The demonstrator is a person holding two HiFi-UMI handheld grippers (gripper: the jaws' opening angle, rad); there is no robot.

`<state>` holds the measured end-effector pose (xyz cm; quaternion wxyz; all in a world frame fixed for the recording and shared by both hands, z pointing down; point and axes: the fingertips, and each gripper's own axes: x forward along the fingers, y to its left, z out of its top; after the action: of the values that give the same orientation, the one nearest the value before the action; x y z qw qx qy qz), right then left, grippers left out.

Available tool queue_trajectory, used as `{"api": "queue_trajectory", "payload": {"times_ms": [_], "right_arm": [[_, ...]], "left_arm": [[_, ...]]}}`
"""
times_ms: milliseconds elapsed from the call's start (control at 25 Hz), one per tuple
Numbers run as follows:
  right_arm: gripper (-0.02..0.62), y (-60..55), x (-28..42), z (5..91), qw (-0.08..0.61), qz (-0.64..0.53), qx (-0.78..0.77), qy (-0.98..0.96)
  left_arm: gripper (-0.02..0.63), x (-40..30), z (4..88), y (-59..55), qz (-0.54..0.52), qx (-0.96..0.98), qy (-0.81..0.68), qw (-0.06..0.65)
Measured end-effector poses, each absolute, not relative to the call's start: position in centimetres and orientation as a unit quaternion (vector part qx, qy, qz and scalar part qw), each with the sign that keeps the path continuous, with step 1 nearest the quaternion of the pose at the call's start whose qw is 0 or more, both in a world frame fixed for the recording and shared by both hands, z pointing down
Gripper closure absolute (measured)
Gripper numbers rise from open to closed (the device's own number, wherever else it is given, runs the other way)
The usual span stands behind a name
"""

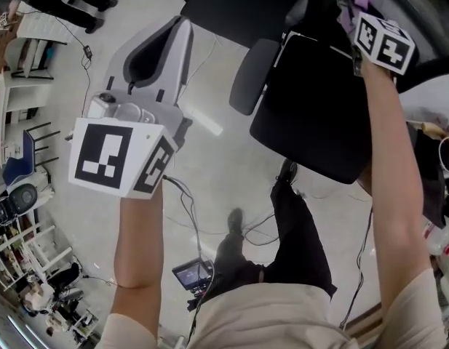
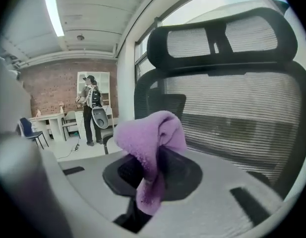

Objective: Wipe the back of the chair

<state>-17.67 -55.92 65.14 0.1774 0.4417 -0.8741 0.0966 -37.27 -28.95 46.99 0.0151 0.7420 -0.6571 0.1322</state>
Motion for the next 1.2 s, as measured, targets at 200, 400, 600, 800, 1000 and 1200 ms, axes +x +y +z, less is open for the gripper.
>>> {"api": "queue_trajectory", "payload": {"times_ms": [200,400,600,800,1000,1200], "right_arm": [[0.541,-56.1,-14.2,56.2,0.168,0.069,0.447,-0.876],[0.541,-51.4,-10.8,50.1,0.143,0.050,0.445,-0.883],[0.541,-44.3,-7.3,40.7,0.113,0.025,0.444,-0.888],[0.542,-36.4,-2.8,32.3,0.079,0.012,0.450,-0.889],[0.541,-27.6,0.6,26.4,0.061,-0.001,0.449,-0.891],[0.543,-19.0,3.2,22.5,0.051,-0.002,0.448,-0.893]], "left_arm": [[0.598,-35.5,39.8,-30.3,0.114,0.747,-0.655,-0.003],[0.599,-33.9,36.1,-28.2,0.102,0.753,-0.650,-0.018],[0.598,-32.6,30.0,-24.0,0.087,0.759,-0.644,-0.038],[0.598,-30.9,24.1,-19.1,0.066,0.764,-0.639,-0.058],[0.598,-29.4,19.7,-12.7,0.053,0.768,-0.634,-0.079],[0.598,-28.6,17.0,-6.4,0.053,0.772,-0.627,-0.093]]}}
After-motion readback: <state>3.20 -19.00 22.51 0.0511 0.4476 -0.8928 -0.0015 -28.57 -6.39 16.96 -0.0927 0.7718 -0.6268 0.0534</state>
